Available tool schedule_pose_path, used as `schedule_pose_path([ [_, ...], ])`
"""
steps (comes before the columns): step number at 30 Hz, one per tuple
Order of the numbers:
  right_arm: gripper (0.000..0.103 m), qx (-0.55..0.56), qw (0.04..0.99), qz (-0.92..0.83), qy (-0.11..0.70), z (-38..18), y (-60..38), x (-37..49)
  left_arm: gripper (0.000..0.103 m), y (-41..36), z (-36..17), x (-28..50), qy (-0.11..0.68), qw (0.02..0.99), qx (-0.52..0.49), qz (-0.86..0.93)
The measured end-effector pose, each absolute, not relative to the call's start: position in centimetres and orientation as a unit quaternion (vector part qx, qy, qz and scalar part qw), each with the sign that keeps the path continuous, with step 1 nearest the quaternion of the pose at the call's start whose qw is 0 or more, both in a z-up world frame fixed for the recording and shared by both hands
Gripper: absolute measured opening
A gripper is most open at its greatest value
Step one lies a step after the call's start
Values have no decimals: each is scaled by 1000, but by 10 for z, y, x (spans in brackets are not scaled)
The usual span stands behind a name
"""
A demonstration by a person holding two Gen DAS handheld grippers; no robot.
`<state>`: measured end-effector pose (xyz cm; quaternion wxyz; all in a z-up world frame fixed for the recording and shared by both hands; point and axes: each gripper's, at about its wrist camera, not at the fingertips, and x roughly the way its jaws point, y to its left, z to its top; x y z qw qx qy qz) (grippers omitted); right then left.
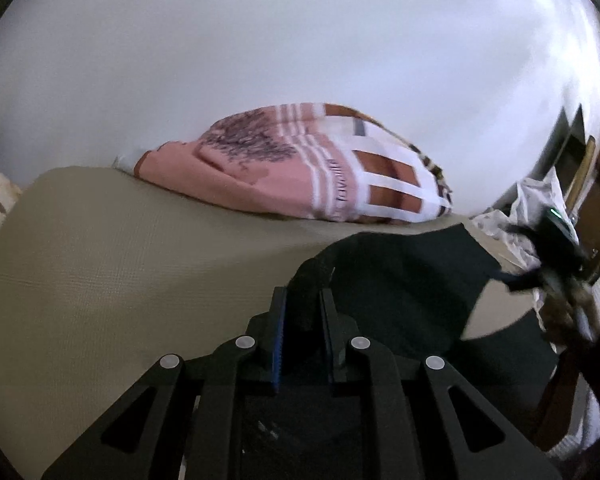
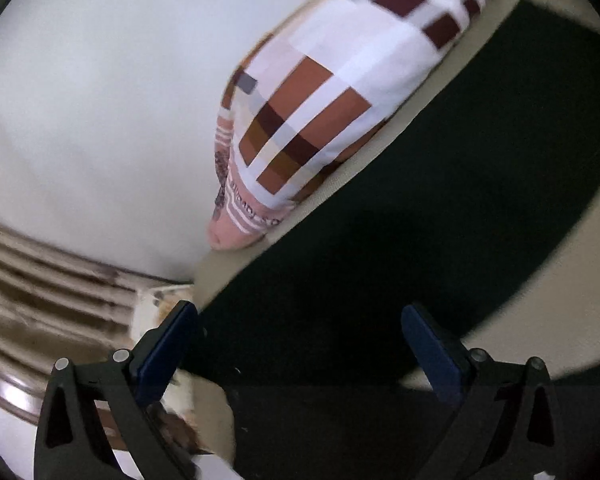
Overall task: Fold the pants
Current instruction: 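Grasp the pant leg hem with the right gripper and lift it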
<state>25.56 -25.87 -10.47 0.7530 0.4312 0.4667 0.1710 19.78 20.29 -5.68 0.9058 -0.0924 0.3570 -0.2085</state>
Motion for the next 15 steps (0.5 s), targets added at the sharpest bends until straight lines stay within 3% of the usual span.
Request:
schedule_pose_path([
  [4, 99, 428, 741, 171, 488, -117, -245, 300, 15, 192, -49, 160, 343, 910, -100, -210],
  [10, 84, 476, 689, 163, 521, -154, -225, 333, 15, 181, -52, 116, 348, 907, -117, -207],
  [11, 77, 481, 683, 161, 526, -158, -222, 336, 15, 180, -53, 112, 351, 905, -120, -208],
  [13, 29, 487, 671, 152, 538, -169, -216, 339, 15, 178, -54, 105, 356, 903, -123, -207],
  [14, 10, 483, 669, 145, 547, -172, -213, 339, 15, 177, -55, 103, 359, 902, -125, -205],
  [15, 9, 476, 671, 138, 552, -173, -210, 336, 15, 177, -57, 102, 363, 901, -126, -203],
])
